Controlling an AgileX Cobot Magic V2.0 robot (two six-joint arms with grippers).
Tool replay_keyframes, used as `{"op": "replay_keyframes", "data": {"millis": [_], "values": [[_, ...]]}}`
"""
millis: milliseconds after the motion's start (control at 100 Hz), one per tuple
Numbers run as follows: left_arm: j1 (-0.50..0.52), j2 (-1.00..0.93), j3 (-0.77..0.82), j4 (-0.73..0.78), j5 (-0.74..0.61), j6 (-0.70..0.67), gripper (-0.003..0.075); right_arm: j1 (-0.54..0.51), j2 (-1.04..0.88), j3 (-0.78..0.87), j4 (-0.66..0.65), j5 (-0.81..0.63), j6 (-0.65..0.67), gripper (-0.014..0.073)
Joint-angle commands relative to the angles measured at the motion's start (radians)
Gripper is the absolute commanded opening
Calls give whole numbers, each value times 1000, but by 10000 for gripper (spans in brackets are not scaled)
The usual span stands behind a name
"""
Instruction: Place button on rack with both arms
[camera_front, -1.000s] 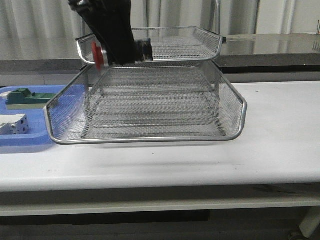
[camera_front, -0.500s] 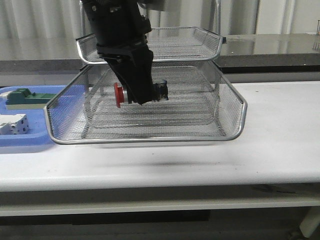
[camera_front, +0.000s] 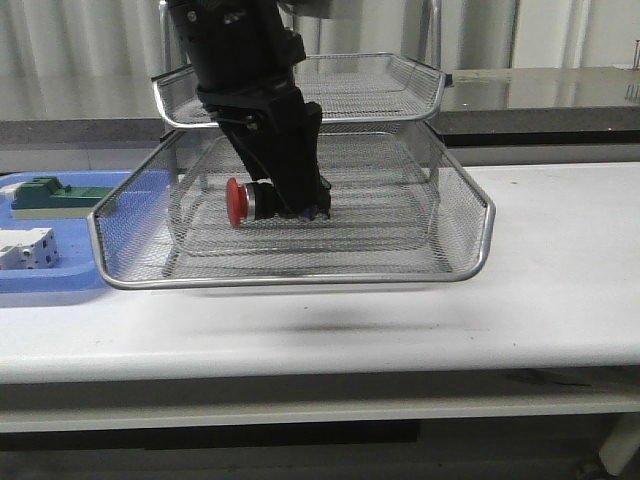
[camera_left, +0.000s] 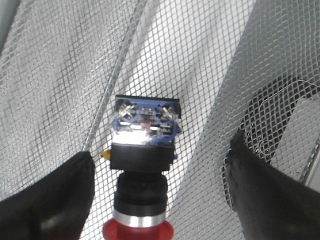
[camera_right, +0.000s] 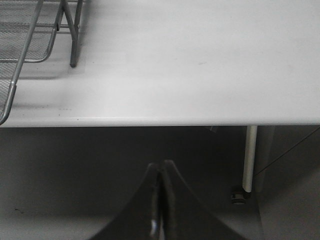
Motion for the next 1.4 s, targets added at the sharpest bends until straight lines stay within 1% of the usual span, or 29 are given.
{"op": "replay_keyframes", "data": {"millis": [0, 220, 510, 630, 790, 880, 1060, 1200, 1390], "values": [[-7, -62, -27, -34, -3, -13, 534, -5, 7, -32, -29, -58, -2, -67], [-7, -75, -104, -96, 160, -45, 532, -5, 7, -32, -29, -58, -2, -67], [-1, -191, -117, -95, 181, -79, 491, -5, 7, -32, -29, -58, -2, -67], [0, -257, -117, -54, 181, -91, 491, -5, 7, -32, -29, -58, -2, -67], [0, -337, -117, 38, 172, -122, 491, -5, 7, -32, -29, -58, -2, -67], [9, -383, -117, 95, 144, -159, 491, -5, 7, -32, -29, -58, -2, -67], [95, -492, -64, 95, 49, -210, 491, -5, 7, -32, -29, -58, -2, -67], [191, -603, 46, 93, -56, -230, 491, -5, 7, -32, -29, -58, -2, -67], [353, -779, 256, 83, -218, -262, 491, -5, 7, -32, -29, -58, -2, -67]]}}
